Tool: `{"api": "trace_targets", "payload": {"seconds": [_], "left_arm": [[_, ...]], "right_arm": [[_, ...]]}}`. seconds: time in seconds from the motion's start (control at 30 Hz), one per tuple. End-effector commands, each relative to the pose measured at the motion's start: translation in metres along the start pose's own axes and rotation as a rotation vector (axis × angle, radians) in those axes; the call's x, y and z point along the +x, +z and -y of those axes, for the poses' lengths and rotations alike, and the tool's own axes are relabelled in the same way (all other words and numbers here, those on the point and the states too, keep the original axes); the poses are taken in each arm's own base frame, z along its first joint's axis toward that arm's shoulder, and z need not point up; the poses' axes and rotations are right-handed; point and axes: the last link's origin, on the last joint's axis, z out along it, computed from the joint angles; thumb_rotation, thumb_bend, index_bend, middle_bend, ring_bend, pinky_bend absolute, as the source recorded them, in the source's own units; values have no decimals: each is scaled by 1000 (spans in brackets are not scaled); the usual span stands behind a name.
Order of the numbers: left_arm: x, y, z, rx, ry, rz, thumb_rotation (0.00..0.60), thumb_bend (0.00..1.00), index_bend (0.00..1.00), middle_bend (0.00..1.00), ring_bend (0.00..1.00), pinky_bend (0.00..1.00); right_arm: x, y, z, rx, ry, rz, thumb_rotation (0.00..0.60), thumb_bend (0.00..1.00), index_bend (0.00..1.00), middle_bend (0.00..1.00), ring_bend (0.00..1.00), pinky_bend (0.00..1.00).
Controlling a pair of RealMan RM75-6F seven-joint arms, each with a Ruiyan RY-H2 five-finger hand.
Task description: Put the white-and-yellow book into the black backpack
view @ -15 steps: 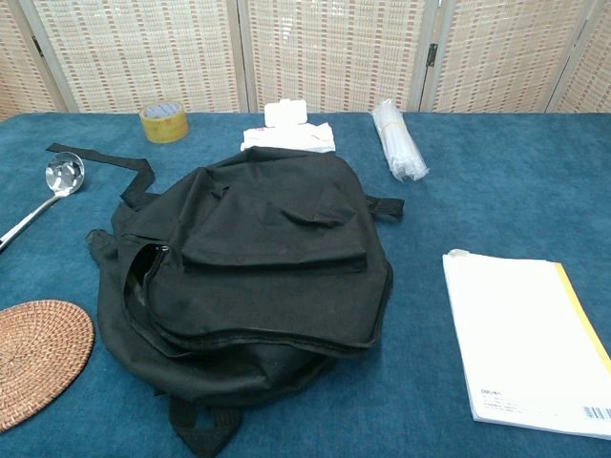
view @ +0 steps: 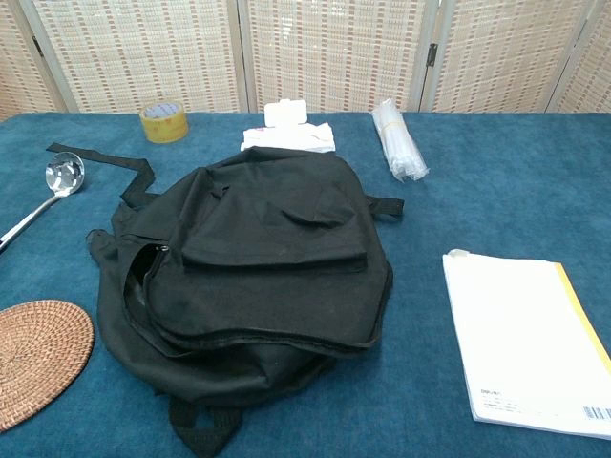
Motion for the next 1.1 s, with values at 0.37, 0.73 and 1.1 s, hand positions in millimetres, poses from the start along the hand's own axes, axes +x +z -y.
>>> {"api": "trace_targets", "payload": {"seconds": [0.37, 0.73, 1.1], "left_arm": [[1, -5, -2, -4, -5, -1, 600, 241, 102, 70, 122, 13], [0, -7, -2, 6, 0, 17, 600, 241, 102, 70, 121, 11], [-2, -6, -3, 13, -3, 32, 600, 241, 101, 70, 122, 10]], "right_arm": [[-55, 17, 27, 278, -163, 173, 600, 345, 111, 173, 253, 158], [-100, 16, 28, 373, -194, 270, 600, 340, 111, 150, 192, 112], [-127, 11, 30, 423, -180, 323, 600, 329, 111, 131, 177, 88]]}}
